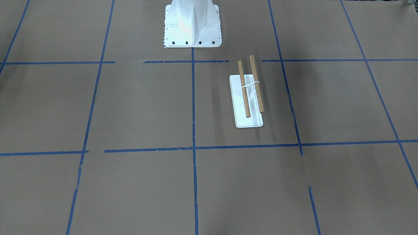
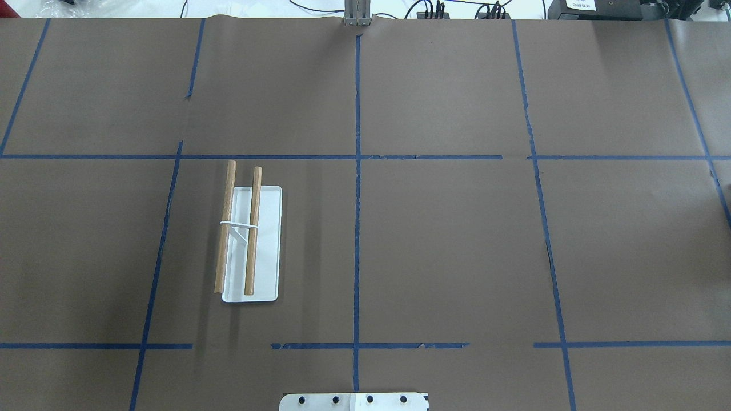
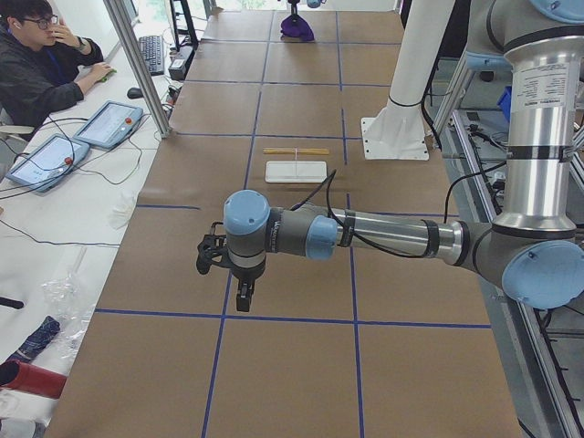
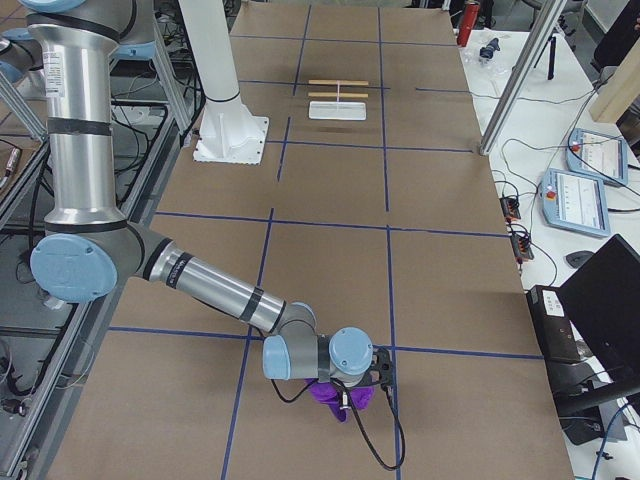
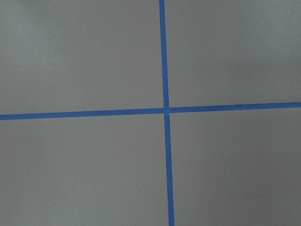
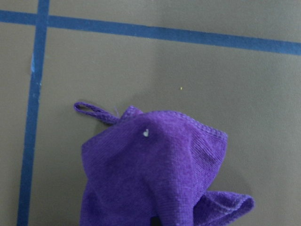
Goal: Hang towel on rack
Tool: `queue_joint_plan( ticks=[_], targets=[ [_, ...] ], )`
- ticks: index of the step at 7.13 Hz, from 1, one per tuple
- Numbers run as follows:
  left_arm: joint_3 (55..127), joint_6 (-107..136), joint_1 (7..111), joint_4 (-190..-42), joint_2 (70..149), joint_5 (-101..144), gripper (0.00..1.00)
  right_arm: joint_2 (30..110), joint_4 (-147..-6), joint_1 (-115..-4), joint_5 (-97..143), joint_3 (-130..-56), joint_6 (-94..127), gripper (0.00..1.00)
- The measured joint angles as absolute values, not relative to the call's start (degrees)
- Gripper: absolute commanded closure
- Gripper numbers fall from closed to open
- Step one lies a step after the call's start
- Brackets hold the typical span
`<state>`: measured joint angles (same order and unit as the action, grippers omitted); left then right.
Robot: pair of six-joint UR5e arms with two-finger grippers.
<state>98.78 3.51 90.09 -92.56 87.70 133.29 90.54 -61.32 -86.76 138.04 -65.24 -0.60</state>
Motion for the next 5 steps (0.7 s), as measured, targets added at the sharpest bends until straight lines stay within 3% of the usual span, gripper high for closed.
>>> queue_joint_plan(
  ticks=[2,5],
  targets=[
    [99.08,3.51,90.09,-92.55,87.9,133.31,0.0,90.36,-61.4,-88.33,148.66,-70.6,7.38,1.0],
    [102.63,3.7,90.09,-93.16,88.66,133.25,0.0,88.09,-61.87,-90.22,153.17,-88.71,29.53,1.0]
  ],
)
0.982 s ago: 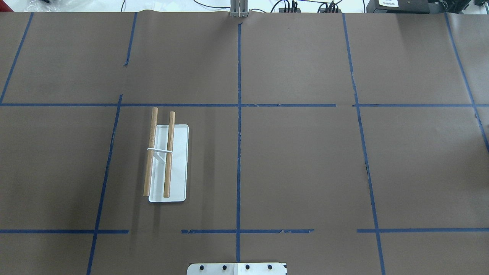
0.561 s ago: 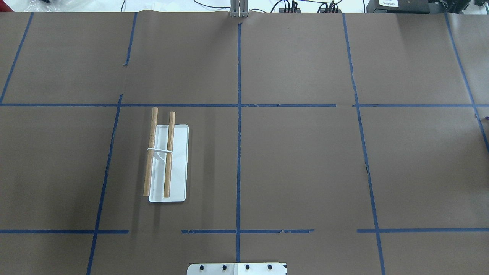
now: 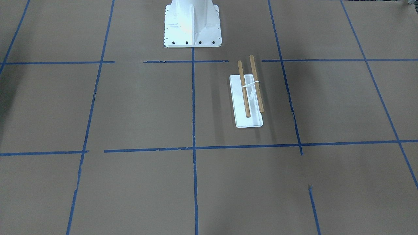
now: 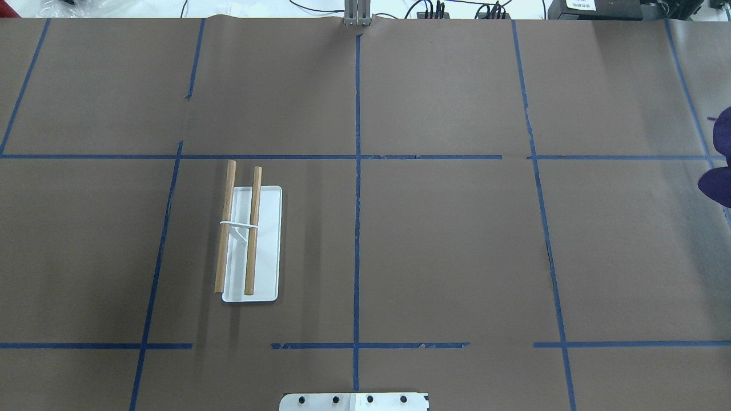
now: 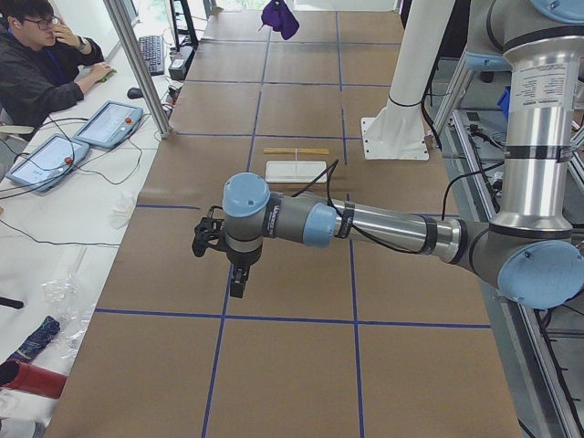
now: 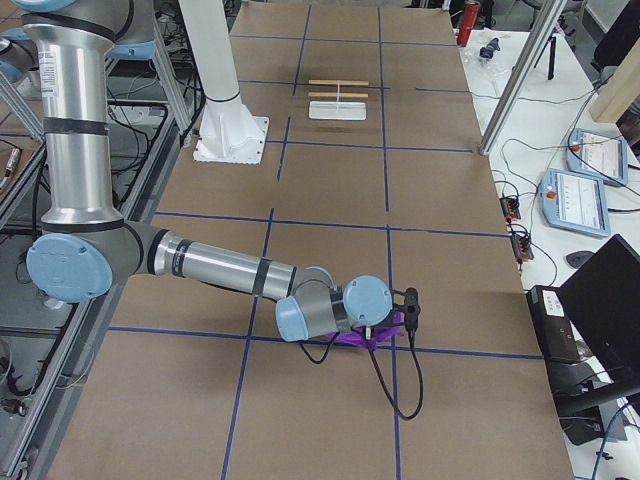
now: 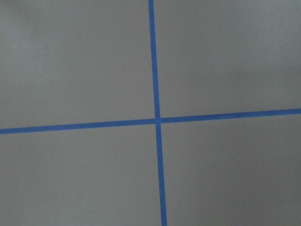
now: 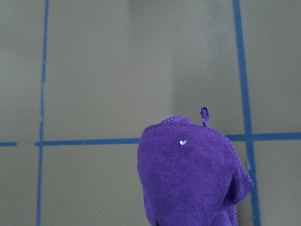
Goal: Hang towel on rack
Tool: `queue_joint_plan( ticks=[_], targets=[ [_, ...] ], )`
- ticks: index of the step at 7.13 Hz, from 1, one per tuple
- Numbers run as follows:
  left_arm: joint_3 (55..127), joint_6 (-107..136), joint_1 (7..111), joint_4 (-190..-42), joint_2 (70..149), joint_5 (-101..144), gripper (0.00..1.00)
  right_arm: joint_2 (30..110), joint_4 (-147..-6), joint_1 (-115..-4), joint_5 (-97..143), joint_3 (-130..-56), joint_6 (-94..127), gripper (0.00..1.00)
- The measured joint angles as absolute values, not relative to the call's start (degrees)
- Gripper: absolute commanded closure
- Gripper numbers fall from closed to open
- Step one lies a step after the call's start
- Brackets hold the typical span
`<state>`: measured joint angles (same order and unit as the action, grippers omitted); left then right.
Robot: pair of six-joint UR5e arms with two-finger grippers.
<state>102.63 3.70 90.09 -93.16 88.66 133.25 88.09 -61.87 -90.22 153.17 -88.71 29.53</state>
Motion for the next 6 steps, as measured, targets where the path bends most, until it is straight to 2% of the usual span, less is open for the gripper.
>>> queue_joint_plan(
  ticks=[3,6],
  targets=[
    [105.43,12.75,86.91,-97.33,92.69,133.22,0.0,77.67,-61.38,-86.91,150.3,-97.87,54.14,1.0],
    [105.49,35.13,78.3,-107.21,97.76,133.32,0.0,70.32,-61.13,-75.85,134.95,-106.21,76.7,1.0]
  ],
)
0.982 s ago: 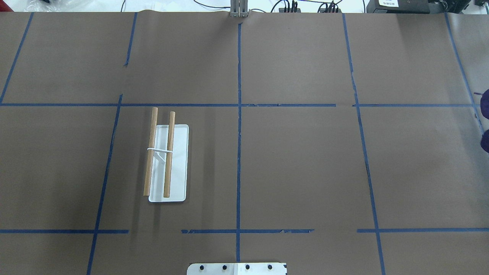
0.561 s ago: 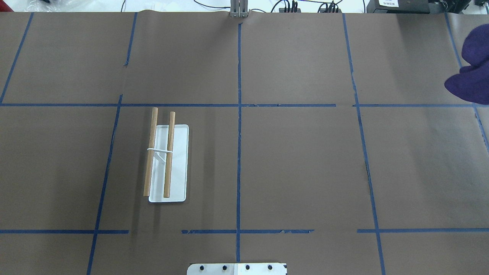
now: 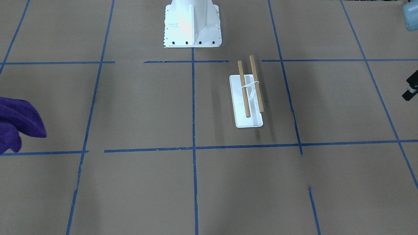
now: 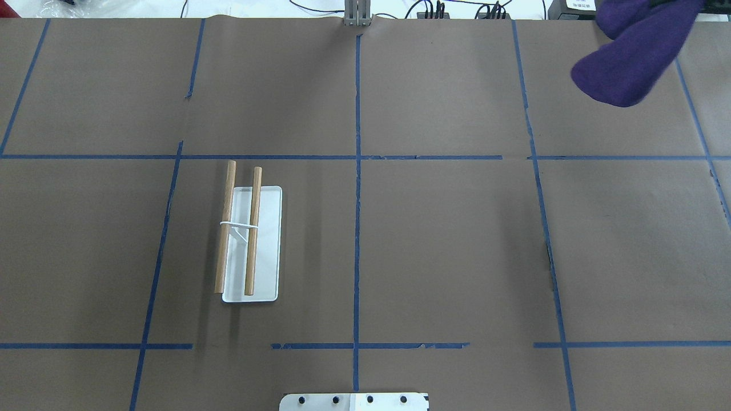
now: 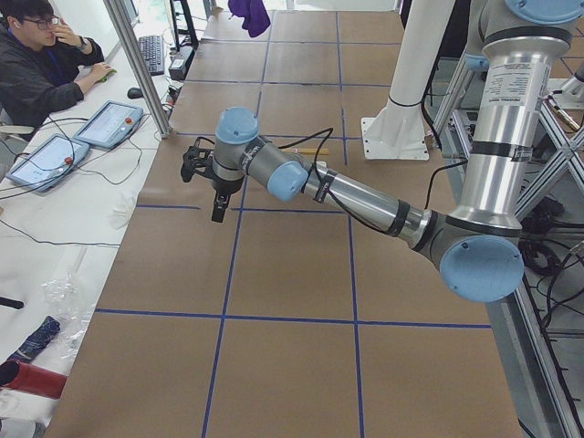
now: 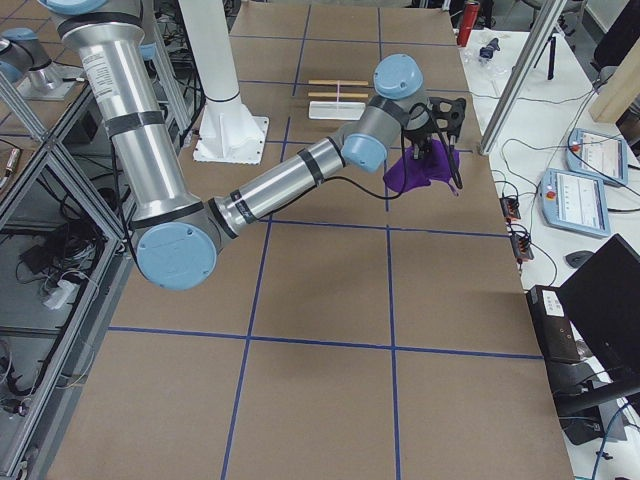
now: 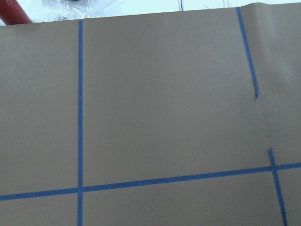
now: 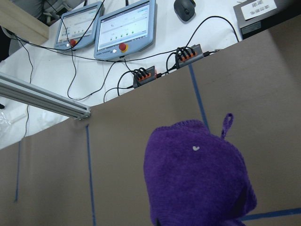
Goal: Hang towel on rack
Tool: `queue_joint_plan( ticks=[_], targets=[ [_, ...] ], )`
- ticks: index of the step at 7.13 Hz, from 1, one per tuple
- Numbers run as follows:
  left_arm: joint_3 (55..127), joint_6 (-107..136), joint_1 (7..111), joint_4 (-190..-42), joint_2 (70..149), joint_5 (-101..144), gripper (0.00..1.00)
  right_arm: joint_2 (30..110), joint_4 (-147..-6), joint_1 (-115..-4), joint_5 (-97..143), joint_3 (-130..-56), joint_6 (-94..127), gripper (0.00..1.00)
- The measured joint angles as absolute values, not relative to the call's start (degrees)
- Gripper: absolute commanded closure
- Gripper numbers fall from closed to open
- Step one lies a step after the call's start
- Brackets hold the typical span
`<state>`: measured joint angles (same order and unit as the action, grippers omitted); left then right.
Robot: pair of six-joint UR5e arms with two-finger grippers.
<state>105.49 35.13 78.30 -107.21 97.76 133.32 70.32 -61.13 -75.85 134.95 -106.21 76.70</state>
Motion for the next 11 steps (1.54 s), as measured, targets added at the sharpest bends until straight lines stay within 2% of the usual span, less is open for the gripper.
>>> queue_joint_plan(
  ticks=[2,5,8,11],
  targets=[
    [105.39,53.13,72.87,-114.93,100.75,133.33,0.0,64.74,-59.93,-66.48,122.74,-108.62,95.02,1.0],
    [104.11,80.56,64.8,-125.86,106.69,133.25,0.0,62.23,-45.52,-52.68,101.72,-108.72,116.21,1.0],
    [99.07,107.98,58.41,-142.61,111.98,132.8,0.0,62.14,-34.58,-42.29,84.03,-109.05,125.95,1.0],
    [97.21,126.64,56.55,-152.18,115.97,130.83,0.0,61.89,-28.32,-34.22,69.04,-109.26,130.07,1.0]
  ],
)
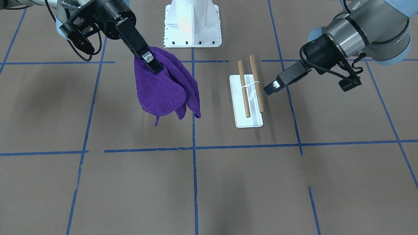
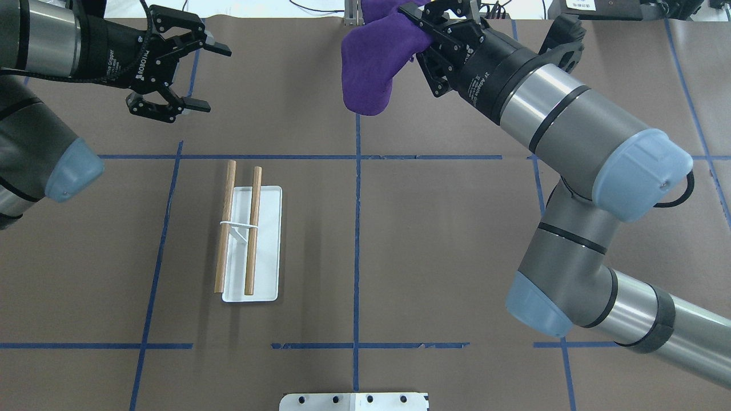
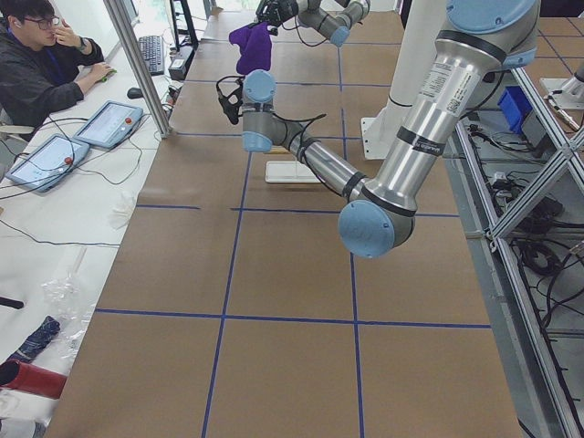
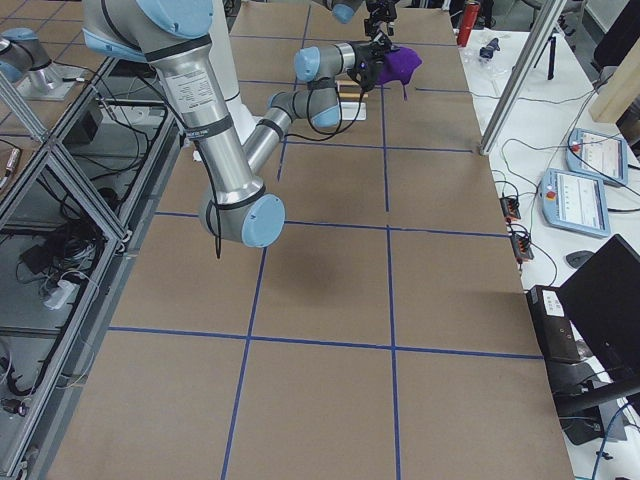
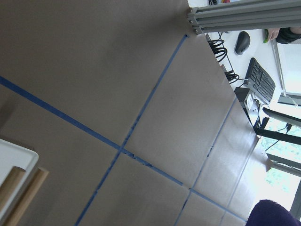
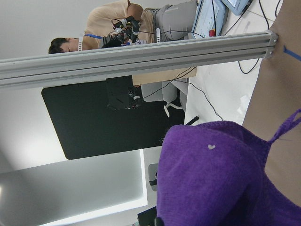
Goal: Hang towel on rack
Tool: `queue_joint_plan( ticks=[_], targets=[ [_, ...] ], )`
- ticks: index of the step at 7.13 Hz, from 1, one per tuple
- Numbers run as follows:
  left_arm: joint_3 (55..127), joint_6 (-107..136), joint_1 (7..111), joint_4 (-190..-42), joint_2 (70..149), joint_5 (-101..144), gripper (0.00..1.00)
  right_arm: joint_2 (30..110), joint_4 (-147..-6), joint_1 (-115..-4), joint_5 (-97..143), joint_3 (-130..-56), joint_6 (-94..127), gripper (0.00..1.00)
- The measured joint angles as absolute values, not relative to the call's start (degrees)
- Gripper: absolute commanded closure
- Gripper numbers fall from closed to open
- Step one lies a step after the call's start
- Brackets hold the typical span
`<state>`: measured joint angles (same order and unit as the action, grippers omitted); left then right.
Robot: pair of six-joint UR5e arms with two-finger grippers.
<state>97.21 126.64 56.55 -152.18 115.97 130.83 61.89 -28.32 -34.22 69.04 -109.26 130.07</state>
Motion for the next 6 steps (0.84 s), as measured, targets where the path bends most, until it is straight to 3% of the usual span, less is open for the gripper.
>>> queue_joint_plan(
  ticks=[6],
  targets=[
    [97.98,149.04,44.18,-158.98,121.67,113.71,0.0,60.46,-27.95,-30.46,63.69,-109.85,130.37,1.0]
  ],
)
